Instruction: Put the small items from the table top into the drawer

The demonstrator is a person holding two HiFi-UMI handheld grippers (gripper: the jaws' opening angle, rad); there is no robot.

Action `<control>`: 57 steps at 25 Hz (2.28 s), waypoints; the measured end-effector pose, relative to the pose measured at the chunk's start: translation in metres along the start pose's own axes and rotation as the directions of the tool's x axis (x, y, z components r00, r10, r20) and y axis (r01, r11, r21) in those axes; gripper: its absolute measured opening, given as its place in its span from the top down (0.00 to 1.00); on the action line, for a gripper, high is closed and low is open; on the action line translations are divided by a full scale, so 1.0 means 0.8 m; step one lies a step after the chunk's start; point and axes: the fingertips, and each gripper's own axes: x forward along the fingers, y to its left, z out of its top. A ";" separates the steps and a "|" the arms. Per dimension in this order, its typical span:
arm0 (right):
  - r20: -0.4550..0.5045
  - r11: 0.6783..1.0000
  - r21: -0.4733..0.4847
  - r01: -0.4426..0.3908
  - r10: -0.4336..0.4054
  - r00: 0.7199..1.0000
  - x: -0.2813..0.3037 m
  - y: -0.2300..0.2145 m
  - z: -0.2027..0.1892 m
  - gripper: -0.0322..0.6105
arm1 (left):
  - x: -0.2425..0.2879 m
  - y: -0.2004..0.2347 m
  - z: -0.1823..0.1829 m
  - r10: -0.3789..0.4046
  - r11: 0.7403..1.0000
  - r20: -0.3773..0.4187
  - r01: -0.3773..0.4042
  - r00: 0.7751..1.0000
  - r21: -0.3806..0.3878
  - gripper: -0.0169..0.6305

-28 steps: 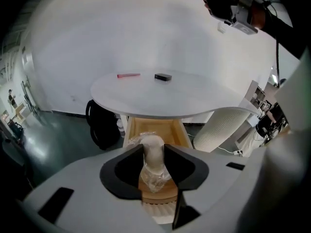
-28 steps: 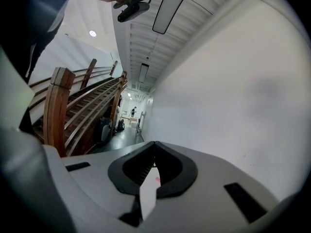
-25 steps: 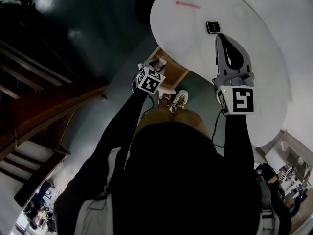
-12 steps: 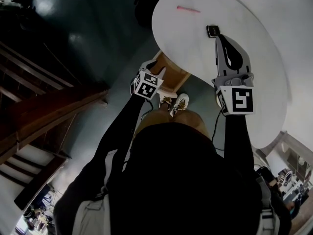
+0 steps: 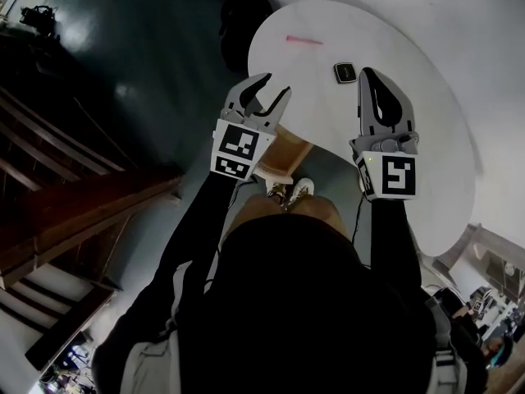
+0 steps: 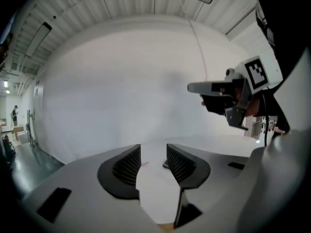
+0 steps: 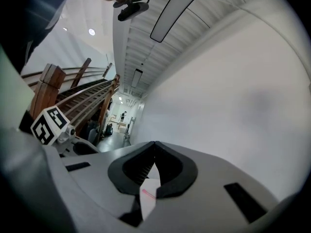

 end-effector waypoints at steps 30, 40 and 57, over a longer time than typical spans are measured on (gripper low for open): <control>-0.071 0.983 0.071 0.170 -0.165 0.984 -0.055 -0.164 -0.068 0.91 | 0.200 -0.106 0.025 -0.262 0.949 -0.114 0.277 0.958 0.153 0.64; -0.152 0.962 0.113 0.248 -0.230 0.961 -0.095 -0.221 -0.117 0.91 | 0.304 -0.139 -0.109 -0.367 0.879 -0.443 0.461 0.818 0.122 0.47; -0.226 0.951 0.111 0.290 -0.260 0.939 -0.119 -0.249 -0.153 0.91 | 0.351 -0.132 -0.209 -0.427 0.782 -0.677 0.621 0.600 0.056 0.45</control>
